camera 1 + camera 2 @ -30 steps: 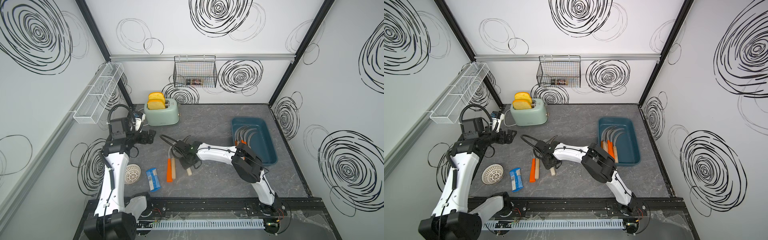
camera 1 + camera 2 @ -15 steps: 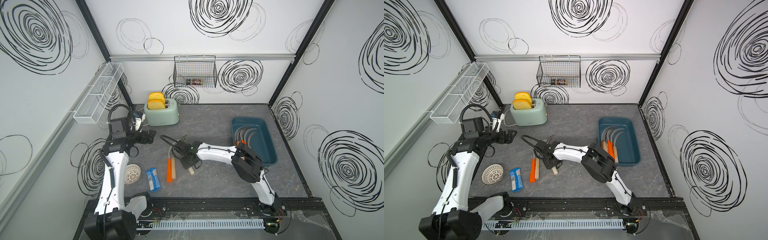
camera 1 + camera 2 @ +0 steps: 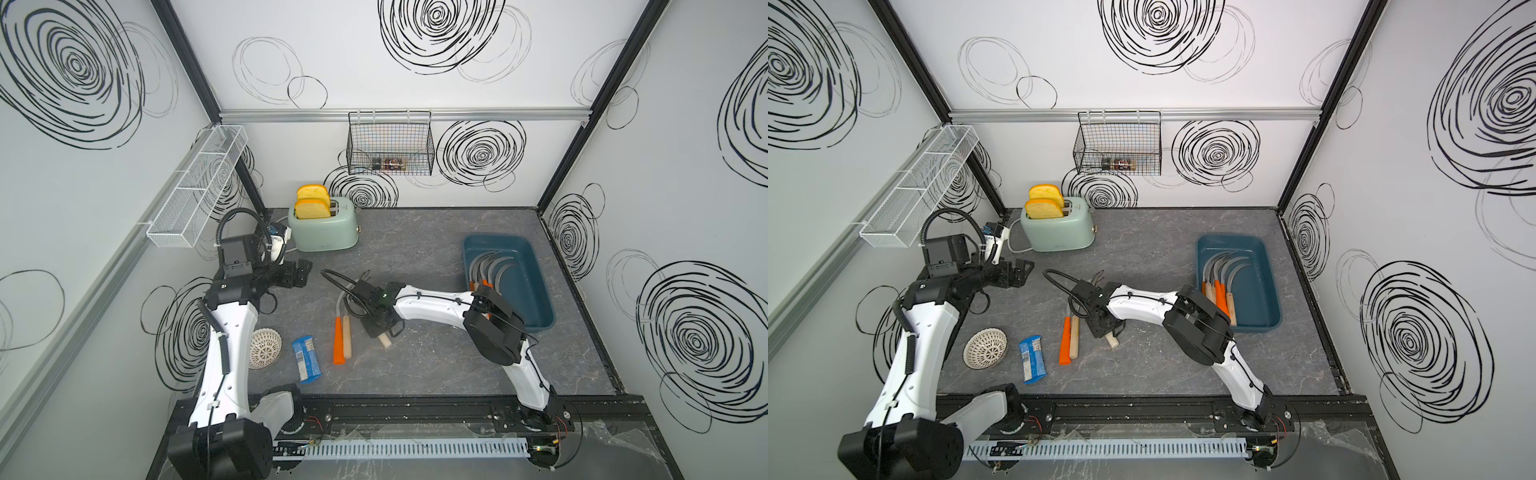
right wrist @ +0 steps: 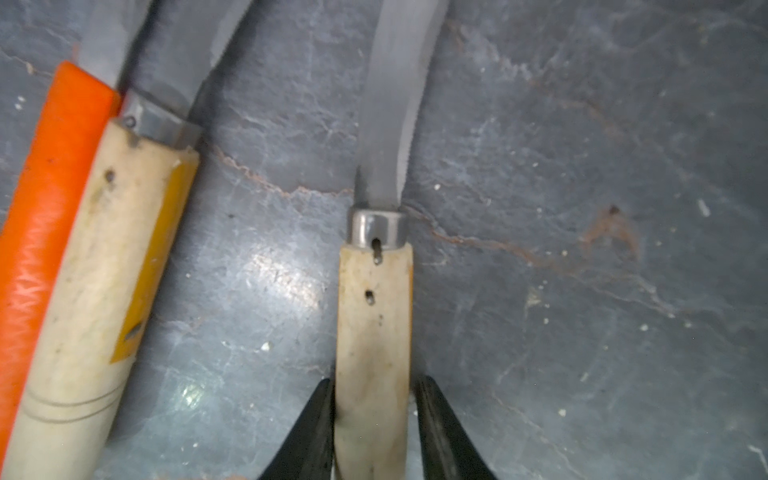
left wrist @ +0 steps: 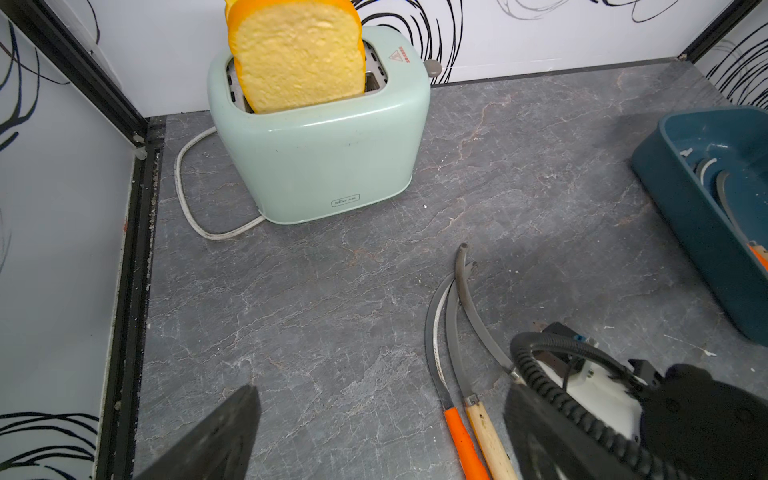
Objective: Put small sickles into storage boxes
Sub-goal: Pick up the sickle at the center of the board.
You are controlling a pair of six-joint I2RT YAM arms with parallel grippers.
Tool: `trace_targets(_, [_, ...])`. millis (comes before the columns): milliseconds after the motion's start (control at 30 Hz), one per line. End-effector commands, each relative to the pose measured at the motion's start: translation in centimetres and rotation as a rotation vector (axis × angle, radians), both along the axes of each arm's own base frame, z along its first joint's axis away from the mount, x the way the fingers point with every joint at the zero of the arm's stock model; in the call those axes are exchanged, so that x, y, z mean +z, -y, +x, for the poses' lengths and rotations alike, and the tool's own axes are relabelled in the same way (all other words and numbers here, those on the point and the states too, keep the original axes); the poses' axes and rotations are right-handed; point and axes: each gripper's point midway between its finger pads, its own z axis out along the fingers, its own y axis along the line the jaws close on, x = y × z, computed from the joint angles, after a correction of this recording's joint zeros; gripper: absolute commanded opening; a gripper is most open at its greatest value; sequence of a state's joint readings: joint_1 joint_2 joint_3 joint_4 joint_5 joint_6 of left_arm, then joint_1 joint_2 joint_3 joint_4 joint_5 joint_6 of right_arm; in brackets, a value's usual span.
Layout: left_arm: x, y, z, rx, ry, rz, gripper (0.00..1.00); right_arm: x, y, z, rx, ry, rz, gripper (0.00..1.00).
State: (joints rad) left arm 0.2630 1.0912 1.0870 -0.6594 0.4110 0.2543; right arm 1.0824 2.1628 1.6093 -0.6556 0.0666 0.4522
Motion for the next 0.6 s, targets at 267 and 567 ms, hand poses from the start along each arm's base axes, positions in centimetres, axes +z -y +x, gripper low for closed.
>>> trace_targets(267, [1.7,-0.2,0.5,-0.010,0.047,0.010,0.96,-1.7,1.8,0.2,-0.041,-0.032,-0.011,0.30])
trace_targets(567, [1.7,-0.2,0.5,-0.004,0.047,0.011,0.96,-2.2,2.4,0.3,-0.041,-0.038,-0.015,0.25])
